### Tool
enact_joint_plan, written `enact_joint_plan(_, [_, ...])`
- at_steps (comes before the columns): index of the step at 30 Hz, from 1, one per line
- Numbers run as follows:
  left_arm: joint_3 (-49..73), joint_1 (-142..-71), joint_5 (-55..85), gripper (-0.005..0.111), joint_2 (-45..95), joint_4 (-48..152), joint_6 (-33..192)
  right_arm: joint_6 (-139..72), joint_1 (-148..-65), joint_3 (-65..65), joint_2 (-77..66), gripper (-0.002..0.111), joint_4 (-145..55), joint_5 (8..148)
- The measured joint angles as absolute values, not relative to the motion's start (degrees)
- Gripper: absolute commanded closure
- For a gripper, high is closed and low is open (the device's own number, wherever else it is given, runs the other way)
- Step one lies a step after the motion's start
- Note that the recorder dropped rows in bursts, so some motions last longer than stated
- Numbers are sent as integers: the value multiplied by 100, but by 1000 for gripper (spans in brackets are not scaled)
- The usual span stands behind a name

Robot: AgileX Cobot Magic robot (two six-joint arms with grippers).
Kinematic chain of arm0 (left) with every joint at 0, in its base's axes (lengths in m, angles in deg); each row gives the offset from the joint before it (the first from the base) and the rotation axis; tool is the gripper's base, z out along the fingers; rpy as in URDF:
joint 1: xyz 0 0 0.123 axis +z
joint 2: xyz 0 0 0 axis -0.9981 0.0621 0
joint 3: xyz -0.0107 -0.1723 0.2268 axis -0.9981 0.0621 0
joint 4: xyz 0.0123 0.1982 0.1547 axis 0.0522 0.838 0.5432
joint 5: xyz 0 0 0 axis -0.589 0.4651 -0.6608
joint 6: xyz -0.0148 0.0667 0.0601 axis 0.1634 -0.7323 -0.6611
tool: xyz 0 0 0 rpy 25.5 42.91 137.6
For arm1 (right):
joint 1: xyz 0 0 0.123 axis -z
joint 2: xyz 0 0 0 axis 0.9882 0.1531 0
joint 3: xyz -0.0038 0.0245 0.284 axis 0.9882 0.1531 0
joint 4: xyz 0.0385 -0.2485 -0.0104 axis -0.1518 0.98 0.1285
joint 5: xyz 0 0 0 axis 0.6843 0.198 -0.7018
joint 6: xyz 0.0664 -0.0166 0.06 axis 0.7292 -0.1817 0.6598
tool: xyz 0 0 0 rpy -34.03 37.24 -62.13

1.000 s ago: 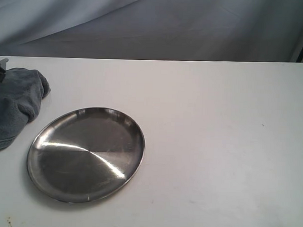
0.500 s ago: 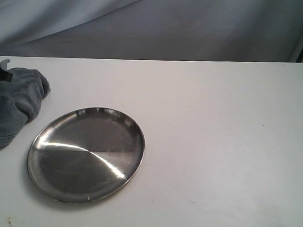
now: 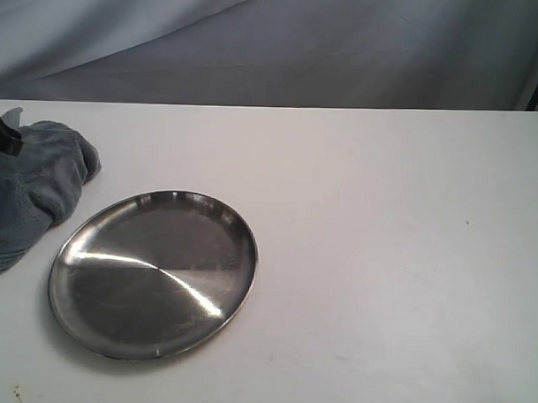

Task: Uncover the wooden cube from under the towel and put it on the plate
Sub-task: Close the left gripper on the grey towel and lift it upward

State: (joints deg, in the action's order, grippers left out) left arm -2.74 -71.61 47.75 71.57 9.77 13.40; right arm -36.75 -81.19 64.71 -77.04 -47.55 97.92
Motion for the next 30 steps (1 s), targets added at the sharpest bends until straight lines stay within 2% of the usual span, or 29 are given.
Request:
enact_joint_plan(4, [-274, -7182, 5457, 107, 7167, 244, 848, -3675, -8119, 6471, -7704, 108, -4755, 9792])
enact_joint_plan(7, [-274, -7456, 5770, 107, 7178, 21, 618, -3675, -8119, 6471, -7704, 108, -4755, 9792])
enact_joint_plan(11, [-274, -8325, 5301, 107, 7232, -58, 464, -3675, -8119, 6471, -7704, 108, -4755, 9792])
enact_joint_plan(15, [-248, -8847, 4919, 107, 7241, 176, 282, -3675, -8119, 6471, -7704, 108, -4755, 9792])
enact_joint_plan(22, [-135, -8927, 4964, 107, 7002, 349, 206, -3675, -8119, 6471, -7704, 108, -4755, 9792])
enact_joint_plan(30, [43, -8959, 5223, 107, 6129, 827, 348, -3675, -8119, 6471, -7704, 108, -4755, 9792])
